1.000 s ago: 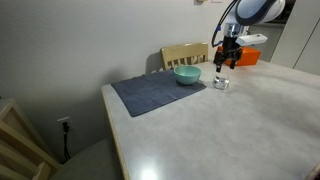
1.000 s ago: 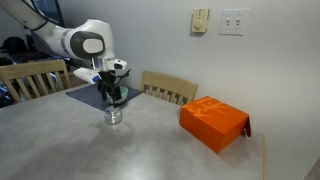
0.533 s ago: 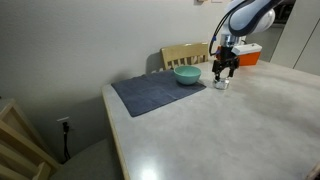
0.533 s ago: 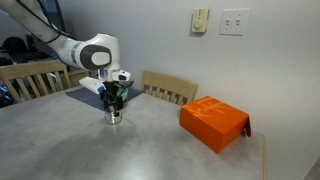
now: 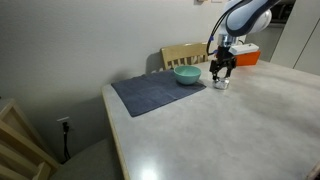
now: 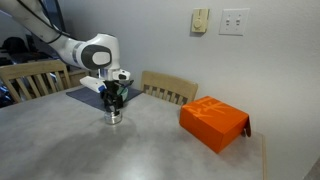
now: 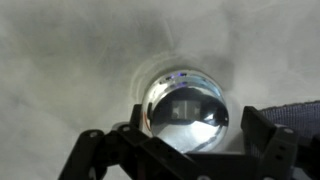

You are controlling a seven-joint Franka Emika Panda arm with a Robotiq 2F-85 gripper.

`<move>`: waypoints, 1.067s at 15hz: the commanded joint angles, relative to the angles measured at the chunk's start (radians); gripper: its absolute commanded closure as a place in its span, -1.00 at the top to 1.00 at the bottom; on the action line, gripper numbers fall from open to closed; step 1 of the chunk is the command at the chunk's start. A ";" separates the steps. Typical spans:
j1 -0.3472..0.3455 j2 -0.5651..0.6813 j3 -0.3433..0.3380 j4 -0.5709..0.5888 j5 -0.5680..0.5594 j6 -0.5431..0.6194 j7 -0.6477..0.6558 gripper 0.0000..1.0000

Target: Remove the lid from the silver tin

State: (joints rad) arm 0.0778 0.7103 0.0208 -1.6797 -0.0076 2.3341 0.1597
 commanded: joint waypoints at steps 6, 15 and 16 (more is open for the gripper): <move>0.009 -0.011 -0.020 0.043 -0.006 -0.107 0.001 0.19; 0.046 -0.046 -0.043 0.047 -0.045 -0.207 0.073 -0.13; 0.055 -0.059 -0.042 0.035 -0.056 -0.206 0.086 -0.13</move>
State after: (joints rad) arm 0.0954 0.7038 -0.0004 -1.6064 -0.0339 2.1535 0.2057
